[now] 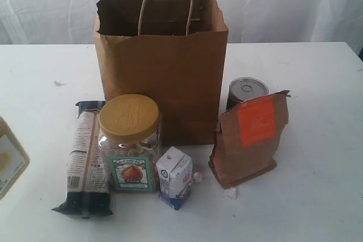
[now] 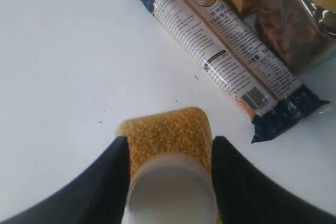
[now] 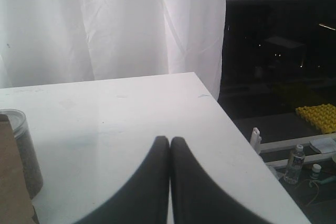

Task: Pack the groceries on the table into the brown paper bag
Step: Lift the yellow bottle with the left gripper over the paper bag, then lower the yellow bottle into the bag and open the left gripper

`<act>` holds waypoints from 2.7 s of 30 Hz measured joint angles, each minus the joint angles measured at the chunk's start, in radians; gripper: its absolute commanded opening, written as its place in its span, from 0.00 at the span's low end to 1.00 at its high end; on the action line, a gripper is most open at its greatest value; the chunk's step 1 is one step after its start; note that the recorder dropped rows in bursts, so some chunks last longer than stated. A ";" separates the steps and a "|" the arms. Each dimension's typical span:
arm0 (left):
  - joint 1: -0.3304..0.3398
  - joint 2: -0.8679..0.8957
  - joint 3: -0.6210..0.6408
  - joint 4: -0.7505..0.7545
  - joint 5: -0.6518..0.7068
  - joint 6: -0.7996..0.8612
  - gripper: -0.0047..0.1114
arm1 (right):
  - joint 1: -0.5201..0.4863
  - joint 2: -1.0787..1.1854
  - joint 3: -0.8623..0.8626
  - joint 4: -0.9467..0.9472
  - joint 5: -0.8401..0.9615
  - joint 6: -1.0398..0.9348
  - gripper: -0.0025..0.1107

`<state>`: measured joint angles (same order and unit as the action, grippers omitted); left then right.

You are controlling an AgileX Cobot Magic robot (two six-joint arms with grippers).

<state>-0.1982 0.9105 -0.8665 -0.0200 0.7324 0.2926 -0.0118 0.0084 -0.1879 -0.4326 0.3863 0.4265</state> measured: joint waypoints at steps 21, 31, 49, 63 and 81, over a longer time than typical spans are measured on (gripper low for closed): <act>0.000 0.221 -0.634 -0.401 0.142 0.048 0.04 | 0.000 0.000 0.000 0.000 0.000 0.000 0.02; -0.053 0.493 -0.905 -0.768 -0.003 0.335 0.04 | 0.000 0.000 0.000 0.000 0.000 0.000 0.02; -0.189 0.725 -0.917 -0.797 -0.161 0.596 0.04 | 0.000 0.000 0.000 0.000 0.000 0.000 0.02; -0.189 0.767 -0.893 -0.737 -0.180 0.601 0.04 | 0.000 0.000 0.000 0.000 0.002 0.000 0.02; -0.189 0.764 -0.888 -0.721 -0.100 0.601 0.04 | 0.000 0.000 0.000 0.000 0.002 0.000 0.02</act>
<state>-0.3873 1.6742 -1.7548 -0.7413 0.6329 0.8938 -0.0118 0.0084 -0.1879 -0.4326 0.3880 0.4265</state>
